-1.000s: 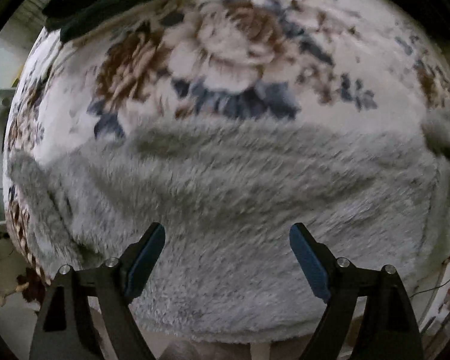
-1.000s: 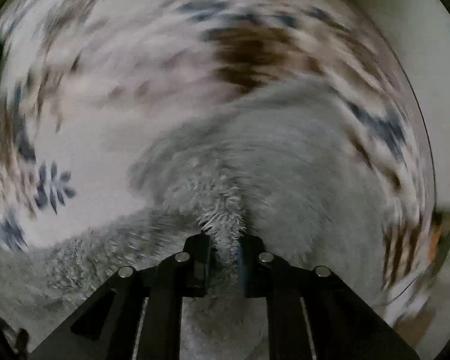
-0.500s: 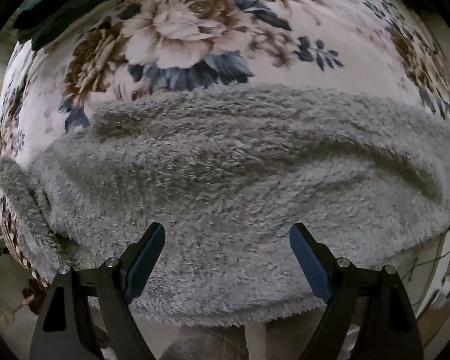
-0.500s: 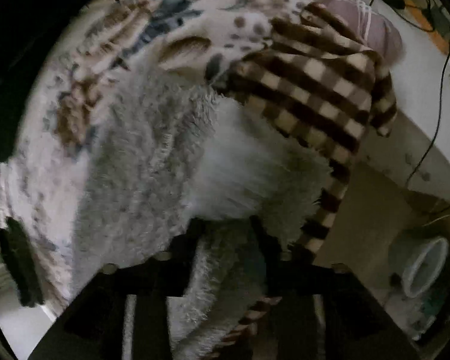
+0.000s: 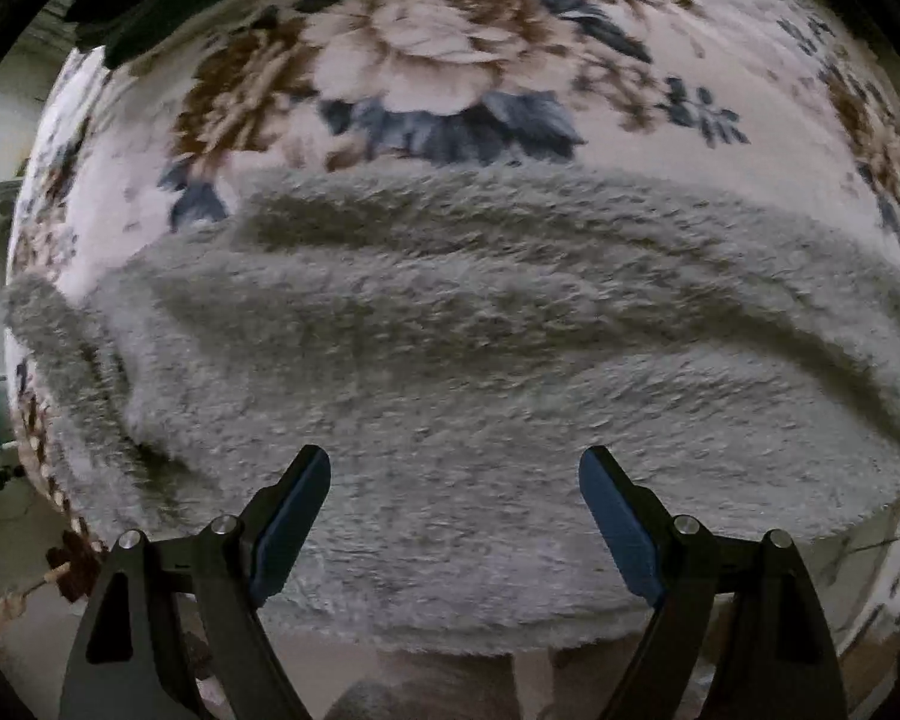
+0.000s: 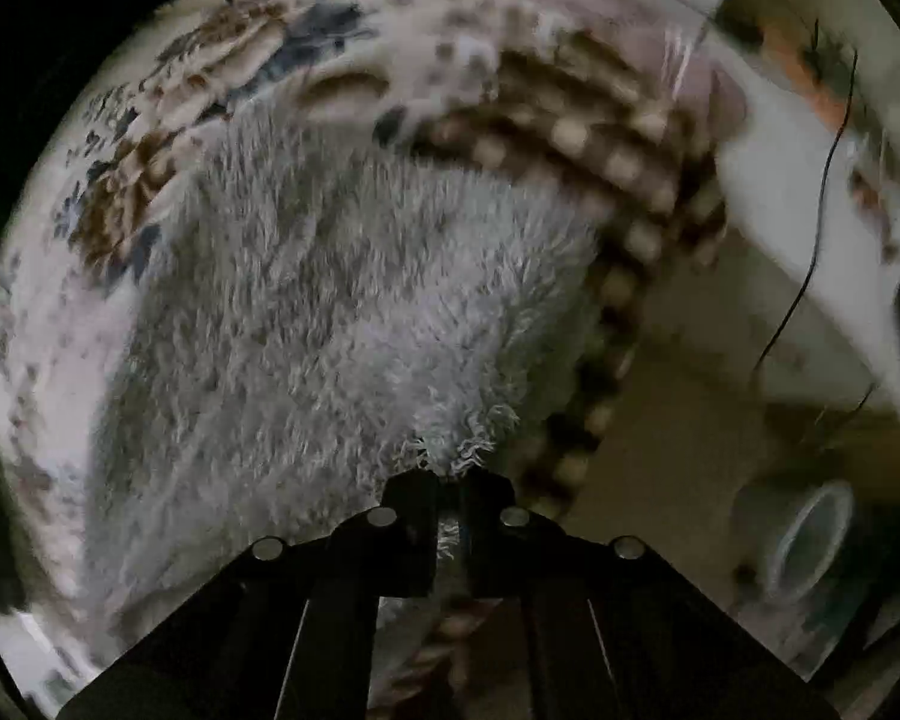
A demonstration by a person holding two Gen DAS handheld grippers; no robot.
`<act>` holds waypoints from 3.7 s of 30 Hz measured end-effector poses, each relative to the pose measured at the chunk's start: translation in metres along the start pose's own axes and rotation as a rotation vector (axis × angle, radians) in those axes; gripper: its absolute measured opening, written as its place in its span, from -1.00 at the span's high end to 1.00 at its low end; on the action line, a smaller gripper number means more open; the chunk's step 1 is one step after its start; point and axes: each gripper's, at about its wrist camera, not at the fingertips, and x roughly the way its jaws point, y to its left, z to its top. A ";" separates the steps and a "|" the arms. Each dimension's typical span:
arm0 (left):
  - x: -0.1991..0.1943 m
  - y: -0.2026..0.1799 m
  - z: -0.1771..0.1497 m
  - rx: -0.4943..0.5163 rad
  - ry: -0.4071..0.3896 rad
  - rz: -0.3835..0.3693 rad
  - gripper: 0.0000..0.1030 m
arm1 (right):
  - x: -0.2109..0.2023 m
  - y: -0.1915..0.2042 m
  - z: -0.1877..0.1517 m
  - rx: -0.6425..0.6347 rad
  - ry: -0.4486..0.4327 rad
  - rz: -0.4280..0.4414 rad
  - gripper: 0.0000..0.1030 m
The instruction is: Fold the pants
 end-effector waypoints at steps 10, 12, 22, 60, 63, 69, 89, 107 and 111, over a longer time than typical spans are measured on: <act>-0.005 0.101 -0.028 -0.205 -0.051 -0.068 -0.64 | -0.032 0.080 -0.061 -0.150 0.011 0.053 -0.28; -0.010 0.147 -0.035 -0.292 -0.074 -0.076 -0.64 | -0.029 0.099 -0.094 -0.167 0.068 0.095 -0.28; -0.007 0.299 0.003 -0.509 -0.090 -0.158 -0.64 | 0.033 0.189 -0.295 -0.227 0.321 0.178 -0.28; 0.034 0.387 -0.134 -0.687 -0.044 -0.136 -0.83 | 0.053 0.251 -0.380 -0.370 0.360 0.097 -0.05; 0.014 0.362 -0.127 -0.639 -0.061 -0.081 -0.85 | 0.032 0.260 -0.367 -0.411 0.333 0.083 -0.05; -0.006 0.319 -0.079 -0.502 -0.165 0.099 -0.85 | 0.003 0.367 -0.331 -0.724 0.280 0.251 -0.05; 0.064 0.315 0.013 -0.449 -0.065 0.172 -0.85 | 0.057 0.556 -0.353 -1.757 0.498 0.161 -0.09; 0.036 0.265 0.019 -0.454 -0.114 0.116 -0.85 | 0.097 0.561 -0.296 -1.745 0.788 0.139 -0.09; 0.045 0.259 0.025 -0.434 -0.104 0.128 -0.85 | 0.120 0.580 -0.281 -1.602 0.859 0.252 -0.09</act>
